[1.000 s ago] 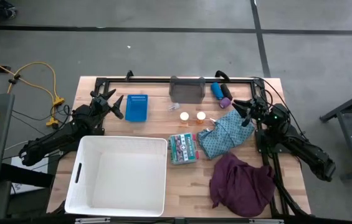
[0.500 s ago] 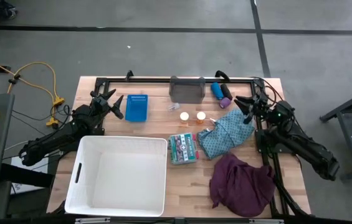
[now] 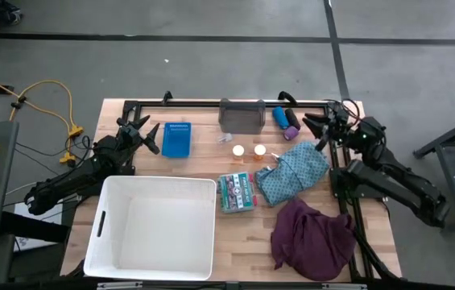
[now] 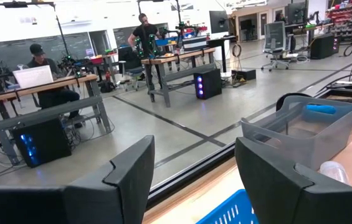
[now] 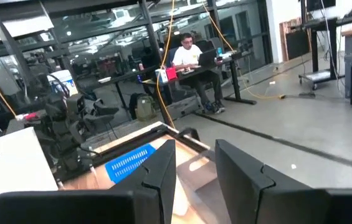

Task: Pick & place medical supplies in basket/bin
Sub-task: Put the black bandage into the black bin

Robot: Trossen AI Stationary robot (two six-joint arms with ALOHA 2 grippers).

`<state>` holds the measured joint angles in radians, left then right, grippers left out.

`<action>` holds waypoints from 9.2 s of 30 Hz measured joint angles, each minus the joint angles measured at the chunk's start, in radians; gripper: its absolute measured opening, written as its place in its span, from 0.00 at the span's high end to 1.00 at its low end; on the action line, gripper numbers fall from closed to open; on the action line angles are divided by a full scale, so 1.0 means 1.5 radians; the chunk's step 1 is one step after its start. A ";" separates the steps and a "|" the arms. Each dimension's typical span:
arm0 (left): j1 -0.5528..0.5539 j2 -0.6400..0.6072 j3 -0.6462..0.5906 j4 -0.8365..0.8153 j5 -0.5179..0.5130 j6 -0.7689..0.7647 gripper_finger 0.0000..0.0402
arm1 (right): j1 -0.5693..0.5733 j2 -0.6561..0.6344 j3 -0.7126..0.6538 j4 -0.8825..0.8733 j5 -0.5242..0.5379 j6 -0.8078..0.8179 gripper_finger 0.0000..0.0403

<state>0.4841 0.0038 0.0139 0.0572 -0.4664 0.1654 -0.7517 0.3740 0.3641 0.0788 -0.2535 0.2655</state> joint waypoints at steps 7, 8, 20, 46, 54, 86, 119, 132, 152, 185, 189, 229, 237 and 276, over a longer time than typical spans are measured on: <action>0.000 0.000 0.000 0.000 0.000 0.000 0.46 | 0.000 0.060 0.087 -0.002 -0.005 -0.026 0.75; 0.000 0.000 0.000 0.000 0.001 0.000 0.46 | 0.000 0.067 0.098 -0.007 -0.005 -0.032 0.75; 0.000 0.000 0.000 0.000 0.002 0.000 0.46 | 0.000 0.132 0.129 -0.015 0.005 -0.041 0.75; 0.000 0.000 0.000 0.000 -0.001 0.000 0.46 | 0.030 0.368 0.137 0.080 0.259 -0.117 0.75; 0.000 0.000 0.000 0.002 -0.001 0.000 0.46 | 0.065 0.432 0.250 -0.067 0.358 -0.149 0.75; 0.000 0.000 0.000 0.002 0.000 0.000 0.46 | 0.087 0.648 0.392 -0.454 0.372 -0.133 0.75; 0.000 0.000 0.000 0.002 -0.003 0.000 0.46 | -0.022 0.839 0.606 -0.671 0.342 -0.067 0.75; 0.000 0.000 0.000 0.003 -0.003 0.000 0.46 | -0.051 0.885 0.618 -0.689 0.288 -0.075 0.75; 0.000 0.000 0.000 0.003 -0.002 0.000 0.46 | -0.055 0.885 0.618 -0.696 0.291 -0.074 0.50; 0.000 0.000 0.000 0.003 -0.001 0.000 0.46 | -0.090 0.980 0.617 -0.689 0.256 -0.050 0.48; 0.000 0.000 0.000 0.003 -0.001 0.000 0.46 | -0.096 0.980 0.600 -0.673 0.256 -0.050 0.48; 0.000 0.000 0.000 0.003 -0.002 0.000 0.46 | -0.121 0.979 0.513 -0.531 0.222 -0.062 0.68; 0.000 0.000 0.000 0.003 0.000 0.000 0.46 | -0.121 0.979 0.513 -0.532 0.223 -0.053 0.71; 0.000 0.000 0.000 0.003 -0.002 0.000 0.46 | 0.014 0.715 0.514 -0.425 0.211 -0.090 0.71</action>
<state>0.4843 0.0039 0.0139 0.0611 -0.4698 0.1654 -0.7311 1.4472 1.1351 -0.5593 0.0629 0.1302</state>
